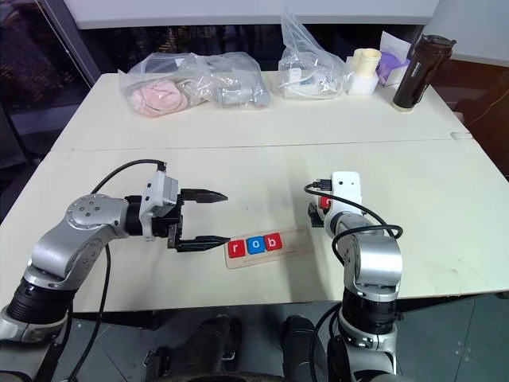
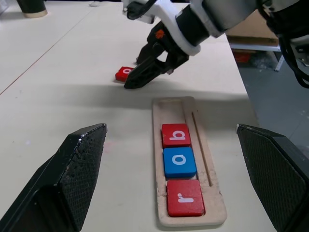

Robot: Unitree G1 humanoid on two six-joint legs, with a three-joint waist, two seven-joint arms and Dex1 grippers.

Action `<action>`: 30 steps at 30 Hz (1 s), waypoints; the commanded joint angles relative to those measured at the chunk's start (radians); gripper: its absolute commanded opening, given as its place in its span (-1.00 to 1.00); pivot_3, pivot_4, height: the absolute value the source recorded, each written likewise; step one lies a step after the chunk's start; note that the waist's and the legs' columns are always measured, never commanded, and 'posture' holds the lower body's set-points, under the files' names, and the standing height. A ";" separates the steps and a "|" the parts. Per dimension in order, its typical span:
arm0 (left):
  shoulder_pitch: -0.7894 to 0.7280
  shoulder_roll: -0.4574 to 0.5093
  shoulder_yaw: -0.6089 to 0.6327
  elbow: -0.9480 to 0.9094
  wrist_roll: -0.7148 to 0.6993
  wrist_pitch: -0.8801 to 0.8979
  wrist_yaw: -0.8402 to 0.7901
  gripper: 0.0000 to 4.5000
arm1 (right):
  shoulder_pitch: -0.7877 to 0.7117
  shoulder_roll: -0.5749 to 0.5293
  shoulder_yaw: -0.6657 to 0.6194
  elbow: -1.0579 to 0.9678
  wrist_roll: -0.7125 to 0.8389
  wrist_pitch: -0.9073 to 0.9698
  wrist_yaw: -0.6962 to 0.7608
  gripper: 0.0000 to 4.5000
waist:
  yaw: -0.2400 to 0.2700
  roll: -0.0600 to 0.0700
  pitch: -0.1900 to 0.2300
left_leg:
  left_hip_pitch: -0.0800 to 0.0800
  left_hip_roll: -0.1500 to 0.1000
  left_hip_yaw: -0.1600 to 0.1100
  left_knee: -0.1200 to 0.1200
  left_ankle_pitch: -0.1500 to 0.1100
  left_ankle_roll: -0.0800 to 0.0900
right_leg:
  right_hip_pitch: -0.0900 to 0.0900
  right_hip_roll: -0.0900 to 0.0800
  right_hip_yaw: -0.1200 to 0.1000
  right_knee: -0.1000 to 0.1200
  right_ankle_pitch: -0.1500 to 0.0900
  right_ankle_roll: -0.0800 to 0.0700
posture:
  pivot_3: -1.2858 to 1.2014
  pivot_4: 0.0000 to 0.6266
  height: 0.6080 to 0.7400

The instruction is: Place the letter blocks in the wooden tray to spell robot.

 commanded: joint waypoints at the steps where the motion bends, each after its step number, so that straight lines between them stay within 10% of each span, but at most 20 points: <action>1: -0.001 0.007 0.015 -0.028 -0.007 -0.007 0.002 1.00 | -0.015 0.013 -0.025 0.033 0.024 -0.038 -0.006 0.87 | -0.003 0.000 0.000 | 0.000 0.000 0.000 0.000 0.000 0.000 | 0.000 0.000 0.000 0.000 0.000 0.000 | 0.03 -0.52 1.00; 6: 0.006 0.013 0.021 -0.033 -0.005 -0.007 0.007 1.00 | -0.001 0.028 0.000 0.045 0.032 -0.053 -0.025 0.76 | -0.008 0.000 0.000 | 0.000 0.000 0.000 0.000 0.000 0.000 | 0.000 0.000 0.000 0.000 0.000 0.001 | 0.03 -0.52 1.00; 13: 0.011 0.015 0.022 -0.040 -0.007 -0.005 0.017 1.00 | 0.031 -0.007 0.056 0.016 0.028 -0.033 -0.033 -0.49 | -0.009 0.000 0.000 | 0.001 0.001 0.000 0.000 0.000 0.000 | 0.000 0.000 0.000 0.000 -0.001 -0.001 | 0.03 -0.52 1.00; 21: 0.010 0.010 0.016 -0.032 -0.007 -0.011 0.018 1.00 | 0.025 -0.139 0.070 -0.229 0.043 0.114 0.003 -0.49 | -0.004 0.001 0.001 | 0.000 0.001 0.000 -0.001 0.000 0.000 | 0.000 0.000 0.000 -0.001 -0.001 -0.002 | 0.03 -0.52 1.00; 30: 0.001 -0.001 0.002 -0.007 -0.008 -0.022 -0.004 1.00 | 0.347 -0.153 0.032 -0.591 0.105 0.184 0.048 -0.49 | -0.008 0.000 0.000 | -0.002 0.001 -0.001 -0.002 0.000 0.000 | -0.002 -0.001 0.001 -0.002 -0.003 0.000 | 0.03 -0.52 1.00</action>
